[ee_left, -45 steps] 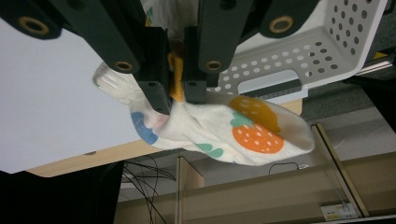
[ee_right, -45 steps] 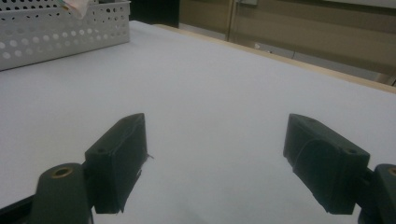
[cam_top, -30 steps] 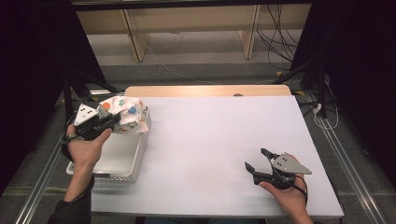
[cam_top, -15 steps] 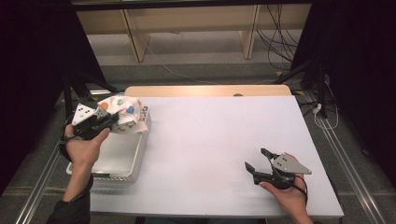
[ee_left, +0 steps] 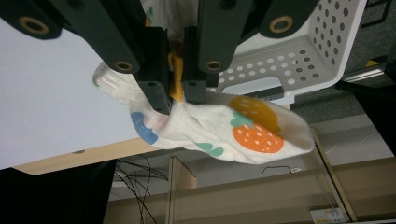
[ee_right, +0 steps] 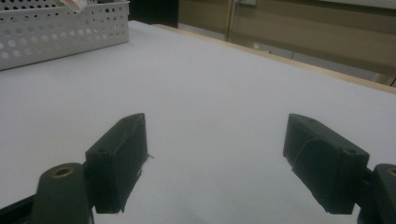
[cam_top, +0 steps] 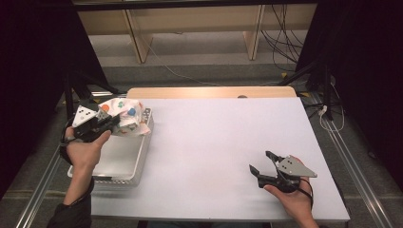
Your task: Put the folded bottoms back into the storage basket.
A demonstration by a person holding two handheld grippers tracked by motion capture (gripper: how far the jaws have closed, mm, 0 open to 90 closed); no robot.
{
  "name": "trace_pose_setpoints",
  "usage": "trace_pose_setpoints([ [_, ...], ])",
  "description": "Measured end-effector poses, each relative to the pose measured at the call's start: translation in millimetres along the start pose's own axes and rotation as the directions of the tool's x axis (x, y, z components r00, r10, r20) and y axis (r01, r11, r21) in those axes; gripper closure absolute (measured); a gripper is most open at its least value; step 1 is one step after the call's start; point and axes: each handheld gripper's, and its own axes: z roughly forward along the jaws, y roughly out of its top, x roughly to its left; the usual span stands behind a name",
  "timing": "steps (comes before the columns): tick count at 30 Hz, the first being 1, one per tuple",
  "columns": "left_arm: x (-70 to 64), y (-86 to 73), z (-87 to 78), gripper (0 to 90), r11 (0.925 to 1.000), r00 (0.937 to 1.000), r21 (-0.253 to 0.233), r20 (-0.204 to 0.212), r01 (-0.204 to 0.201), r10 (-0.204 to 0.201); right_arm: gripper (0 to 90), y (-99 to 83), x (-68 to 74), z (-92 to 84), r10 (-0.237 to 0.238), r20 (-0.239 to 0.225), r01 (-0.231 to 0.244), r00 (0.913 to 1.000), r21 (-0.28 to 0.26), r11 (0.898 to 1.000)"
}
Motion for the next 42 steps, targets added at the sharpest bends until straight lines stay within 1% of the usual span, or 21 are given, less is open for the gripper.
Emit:
trace_pose_setpoints([
  [8,3.4,-2.1,1.8,82.4,0.9999,1.0000,0.007,-0.004,0.008,-0.008,22.4,0.0,0.0,0.1,-0.001,0.000,0.001,1.0000,0.001,1.000],
  [13,4.5,-4.2,5.0,82.4,0.9997,1.0000,0.022,0.001,0.006,-0.006,22.4,0.1,-0.1,-0.1,-0.002,0.001,0.002,1.0000,0.004,1.000],
  [17,7.2,-6.5,7.1,82.4,0.9994,0.9999,0.031,-0.002,0.015,-0.015,22.4,0.0,0.0,0.1,0.000,0.000,0.000,1.0000,0.000,1.000],
  [23,10.6,-10.6,11.6,82.4,0.9985,0.9998,0.052,-0.005,0.017,-0.017,22.4,0.0,0.0,0.2,-0.001,0.000,0.001,1.0000,0.001,1.000],
  [25,11.4,-12.0,13.5,82.4,0.9981,0.9999,0.061,-0.006,0.009,-0.009,22.4,0.1,0.2,0.1,-0.001,0.000,0.001,1.0000,0.001,1.000],
  [33,14.3,-16.9,19.7,82.4,0.9958,1.0000,0.092,0.004,0.007,-0.008,22.5,0.1,0.1,0.0,0.000,0.000,0.000,1.0000,0.001,1.000],
  [42,19.0,-22.7,25.7,82.4,0.9912,0.9998,0.132,0.017,0.008,-0.011,22.4,0.2,0.3,0.0,0.000,0.000,0.000,1.0000,0.000,1.000],
])
